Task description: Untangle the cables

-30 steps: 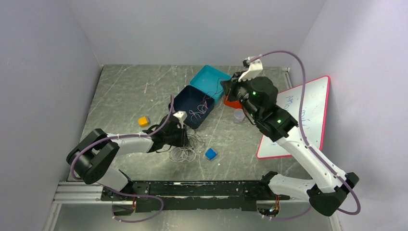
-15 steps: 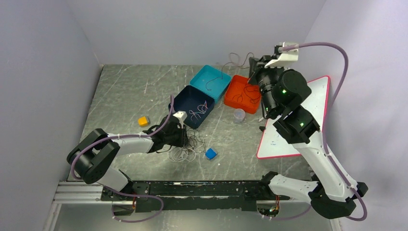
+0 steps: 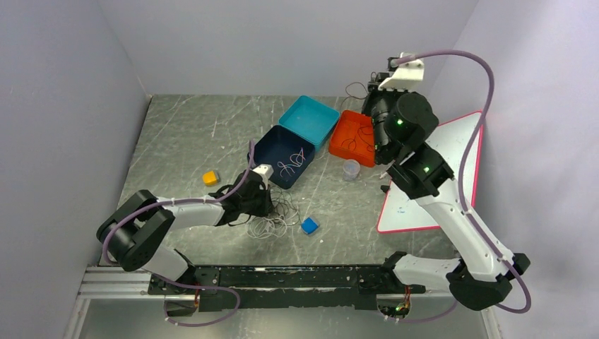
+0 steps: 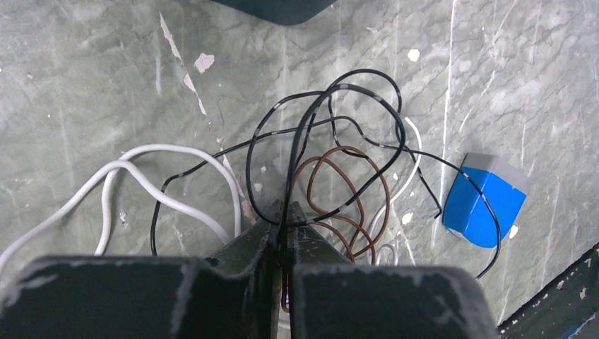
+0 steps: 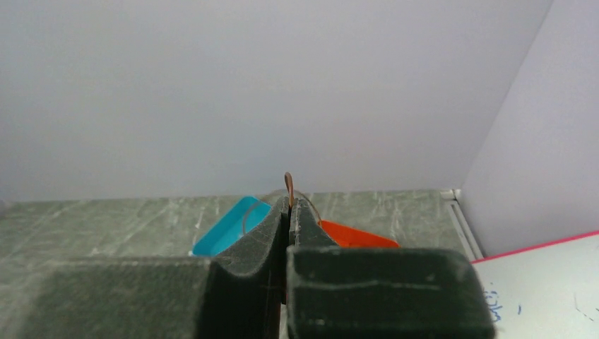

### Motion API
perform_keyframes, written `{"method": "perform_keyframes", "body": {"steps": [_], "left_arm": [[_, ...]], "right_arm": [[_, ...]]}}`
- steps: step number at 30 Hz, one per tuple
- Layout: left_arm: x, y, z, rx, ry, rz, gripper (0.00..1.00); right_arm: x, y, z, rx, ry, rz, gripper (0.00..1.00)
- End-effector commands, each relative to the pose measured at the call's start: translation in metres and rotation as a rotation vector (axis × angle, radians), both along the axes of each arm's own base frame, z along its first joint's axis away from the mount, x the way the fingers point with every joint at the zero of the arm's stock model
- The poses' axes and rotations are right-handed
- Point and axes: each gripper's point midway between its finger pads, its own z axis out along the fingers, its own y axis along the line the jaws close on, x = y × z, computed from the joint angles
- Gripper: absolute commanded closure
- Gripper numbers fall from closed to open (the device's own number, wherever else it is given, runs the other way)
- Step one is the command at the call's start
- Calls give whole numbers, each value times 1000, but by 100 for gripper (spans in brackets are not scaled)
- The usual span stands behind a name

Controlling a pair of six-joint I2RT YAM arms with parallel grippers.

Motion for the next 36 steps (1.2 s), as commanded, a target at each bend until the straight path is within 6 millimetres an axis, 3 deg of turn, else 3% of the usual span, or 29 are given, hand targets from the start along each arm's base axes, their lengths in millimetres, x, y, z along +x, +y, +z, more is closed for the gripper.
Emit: {"method": "perform_keyframes", "body": {"steps": [1,8,19,24,29,36], "left_arm": [[-18,19,-14,77,42,0,91],[-19,14,-2,45,8,-35,93],[-17,19,2,68,-9,-31,93],[-17,23,0,93,16,-4,93],[-16,18,6,60,11,-5,93],[-15,19,10,66,1,-4,93]], "right_arm": [[12,-11,-19,-54,42,-90,100],[50,-18,-54,-64,127,-92,100],[132,-76,-123,-5,237,-147,100],[160,-91,-148,13,264,-172,100],[185,-99,-176,21,293,-175,100],[204,-91,-236,24,404,-128,100]]}}
